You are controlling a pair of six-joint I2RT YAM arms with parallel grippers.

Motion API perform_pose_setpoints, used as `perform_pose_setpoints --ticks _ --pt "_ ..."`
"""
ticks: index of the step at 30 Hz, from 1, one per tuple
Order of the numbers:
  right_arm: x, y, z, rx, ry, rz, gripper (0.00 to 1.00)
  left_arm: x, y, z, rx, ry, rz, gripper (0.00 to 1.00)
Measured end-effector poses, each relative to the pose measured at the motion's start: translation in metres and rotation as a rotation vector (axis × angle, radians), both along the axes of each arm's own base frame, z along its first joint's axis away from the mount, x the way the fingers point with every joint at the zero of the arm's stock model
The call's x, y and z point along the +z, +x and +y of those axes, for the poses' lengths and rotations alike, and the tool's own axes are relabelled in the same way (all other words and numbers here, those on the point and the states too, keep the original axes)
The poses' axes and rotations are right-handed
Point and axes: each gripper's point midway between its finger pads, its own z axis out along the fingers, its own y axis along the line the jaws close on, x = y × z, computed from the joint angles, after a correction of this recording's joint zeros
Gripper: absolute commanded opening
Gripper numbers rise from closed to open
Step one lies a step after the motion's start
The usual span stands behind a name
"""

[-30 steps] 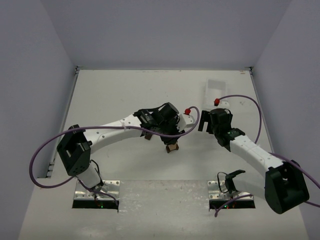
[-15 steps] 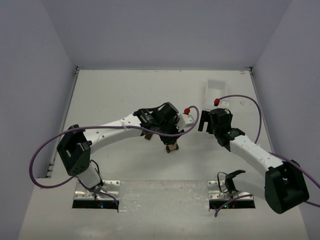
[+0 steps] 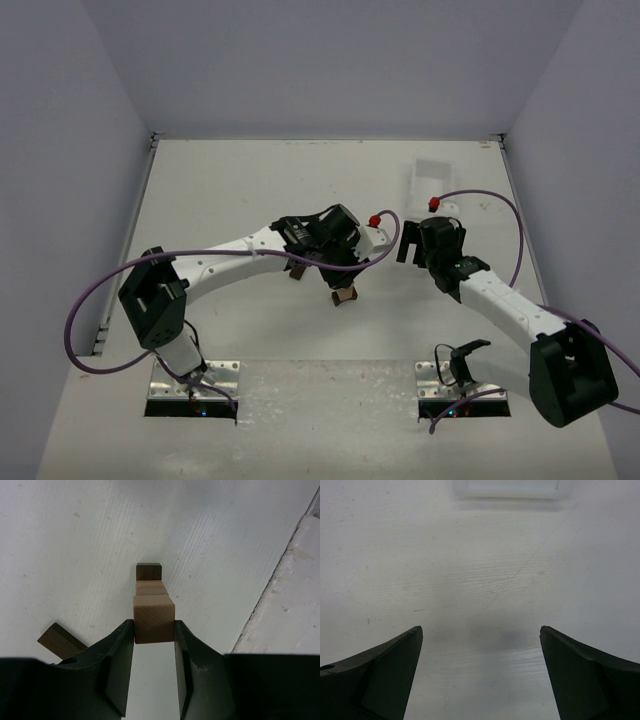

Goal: Build the wood block tower

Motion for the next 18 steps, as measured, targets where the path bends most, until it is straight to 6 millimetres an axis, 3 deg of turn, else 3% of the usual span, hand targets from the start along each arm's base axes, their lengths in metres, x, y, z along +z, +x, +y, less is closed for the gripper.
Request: perform_pose_setpoints --ticks 18 --pt "0.0002 0.0002 -0.0014 -0.006 -0.005 -0.002 0.99 -0.0001 -0.0023 -0.0005 -0.005 -0.003 0.011 0.09"
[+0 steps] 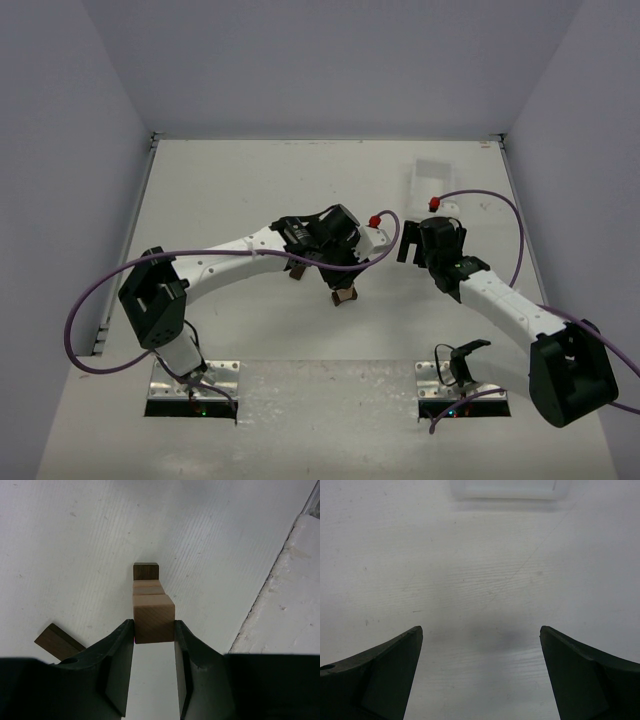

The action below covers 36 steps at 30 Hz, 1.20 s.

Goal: Build the wood block tower

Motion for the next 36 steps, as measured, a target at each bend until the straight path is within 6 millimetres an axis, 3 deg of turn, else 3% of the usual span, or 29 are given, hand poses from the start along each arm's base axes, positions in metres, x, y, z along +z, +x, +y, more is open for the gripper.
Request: perform_pose_setpoints --ticks 36 --pt "0.0005 0.0004 -0.0032 -0.014 -0.012 -0.004 0.99 -0.0010 0.0018 0.0018 0.008 0.009 -0.008 0.13"
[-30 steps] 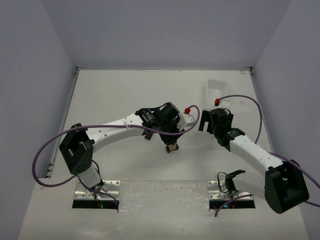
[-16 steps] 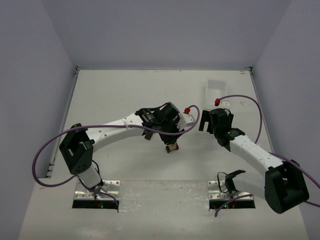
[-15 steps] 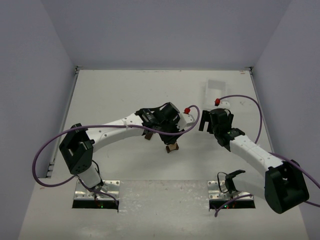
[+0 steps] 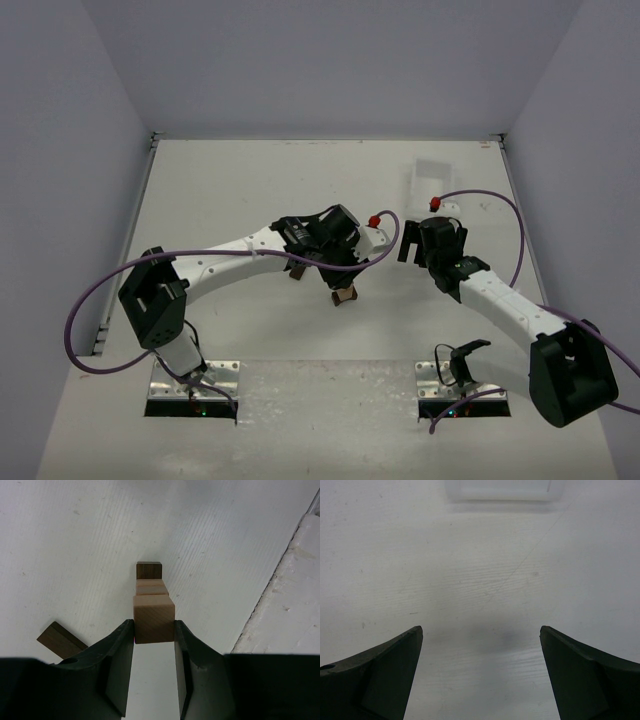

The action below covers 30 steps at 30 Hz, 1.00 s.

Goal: Build the wood block tower

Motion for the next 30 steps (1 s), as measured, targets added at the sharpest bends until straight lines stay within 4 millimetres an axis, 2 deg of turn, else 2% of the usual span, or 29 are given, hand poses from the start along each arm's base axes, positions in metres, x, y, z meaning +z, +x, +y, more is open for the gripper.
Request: perform_pose_setpoints --ticks 30 --pt "0.0000 0.0000 -0.0010 -0.004 -0.004 0.000 0.99 -0.0019 -0.0004 -0.0003 -0.002 0.003 0.005 0.18"
